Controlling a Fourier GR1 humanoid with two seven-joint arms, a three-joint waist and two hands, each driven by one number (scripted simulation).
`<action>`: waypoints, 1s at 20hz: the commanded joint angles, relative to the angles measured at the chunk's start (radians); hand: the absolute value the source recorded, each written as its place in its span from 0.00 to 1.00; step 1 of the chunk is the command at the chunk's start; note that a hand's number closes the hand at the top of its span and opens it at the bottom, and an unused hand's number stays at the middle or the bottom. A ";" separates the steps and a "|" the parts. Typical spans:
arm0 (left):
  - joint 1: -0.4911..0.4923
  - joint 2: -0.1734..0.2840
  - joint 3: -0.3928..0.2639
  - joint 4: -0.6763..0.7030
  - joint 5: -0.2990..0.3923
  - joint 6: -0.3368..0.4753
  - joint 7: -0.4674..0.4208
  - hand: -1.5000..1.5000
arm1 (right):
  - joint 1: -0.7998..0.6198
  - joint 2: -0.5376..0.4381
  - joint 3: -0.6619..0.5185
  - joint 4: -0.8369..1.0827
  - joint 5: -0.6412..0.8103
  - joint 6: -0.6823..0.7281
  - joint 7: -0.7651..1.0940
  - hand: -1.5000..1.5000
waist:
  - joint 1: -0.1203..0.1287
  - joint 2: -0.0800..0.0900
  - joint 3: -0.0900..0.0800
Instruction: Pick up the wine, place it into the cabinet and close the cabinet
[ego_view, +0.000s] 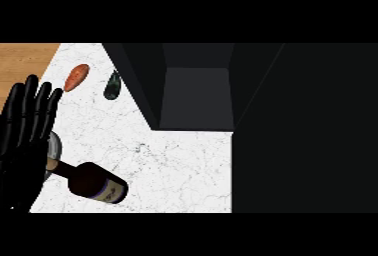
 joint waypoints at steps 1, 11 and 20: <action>0.085 -0.018 -0.031 -0.052 0.018 -0.030 -0.021 0.00 | 0.048 0.005 0.023 0.007 0.027 0.017 -0.038 0.00 | -0.008 0.003 0.016; 0.364 -0.104 -0.385 -0.289 0.206 0.009 0.244 0.00 | 0.196 -0.053 0.129 -0.190 -0.071 0.130 0.136 0.00 | -0.007 -0.003 0.016; 0.346 -0.090 -0.447 -0.483 0.158 0.105 0.421 0.00 | 0.236 -0.050 0.201 -0.434 -0.056 0.094 0.352 0.00 | -0.010 0.000 0.016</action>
